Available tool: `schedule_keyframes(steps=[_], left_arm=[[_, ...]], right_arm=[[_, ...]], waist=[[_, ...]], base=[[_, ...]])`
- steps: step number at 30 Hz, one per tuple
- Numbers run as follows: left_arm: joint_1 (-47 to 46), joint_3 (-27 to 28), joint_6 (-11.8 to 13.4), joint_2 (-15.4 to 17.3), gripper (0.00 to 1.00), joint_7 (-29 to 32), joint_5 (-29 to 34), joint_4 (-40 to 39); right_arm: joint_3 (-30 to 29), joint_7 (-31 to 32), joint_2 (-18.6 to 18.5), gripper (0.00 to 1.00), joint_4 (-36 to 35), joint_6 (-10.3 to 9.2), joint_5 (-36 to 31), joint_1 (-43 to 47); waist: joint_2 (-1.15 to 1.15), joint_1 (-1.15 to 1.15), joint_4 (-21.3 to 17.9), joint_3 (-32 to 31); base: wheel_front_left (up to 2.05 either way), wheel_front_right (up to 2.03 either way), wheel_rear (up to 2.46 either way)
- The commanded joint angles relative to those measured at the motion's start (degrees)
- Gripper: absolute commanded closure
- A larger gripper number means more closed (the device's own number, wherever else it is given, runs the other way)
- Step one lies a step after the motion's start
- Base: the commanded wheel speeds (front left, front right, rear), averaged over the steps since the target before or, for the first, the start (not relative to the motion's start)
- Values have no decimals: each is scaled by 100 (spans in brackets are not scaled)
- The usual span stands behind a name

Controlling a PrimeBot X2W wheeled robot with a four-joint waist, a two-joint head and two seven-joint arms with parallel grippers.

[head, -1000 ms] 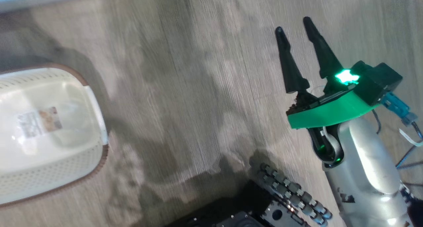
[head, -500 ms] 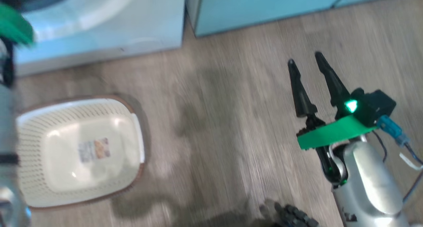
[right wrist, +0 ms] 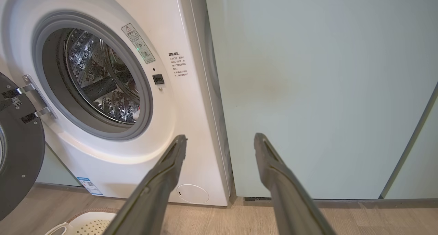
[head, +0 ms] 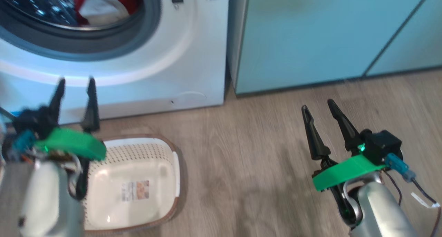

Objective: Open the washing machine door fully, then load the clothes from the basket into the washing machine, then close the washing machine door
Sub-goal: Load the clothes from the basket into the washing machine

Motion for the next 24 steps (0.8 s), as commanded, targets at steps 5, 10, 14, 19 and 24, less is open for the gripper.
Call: schedule_keyframes(steps=[5,10,14,19,24], left_arm=[[516,268,70,-204,0,-28,167,-724],[1064,299,32,-442,0,-28,159,-1228],[1428,240,32,-522,0,-28,164,-1436],[1656,55,114,-546,0,-28,293,-1585],[1740,-91,258,-549,0,-28,133,-1618]], right_arm=[[83,-38,4,0,-239,0,-46,126],[120,-38,4,0,-236,0,-49,270],[143,-38,4,0,-239,0,-54,294],[129,-38,4,0,-253,0,-45,313],[142,-38,4,0,-253,0,-22,312]], waist=[[-1,1,319,-503],[-1,1,415,-673],[-1,1,434,-714],[-1,1,441,-709],[-1,1,416,-681]], base=[[0,0,0],[0,0,0],[0,0,0],[0,0,0],[0,0,0]])
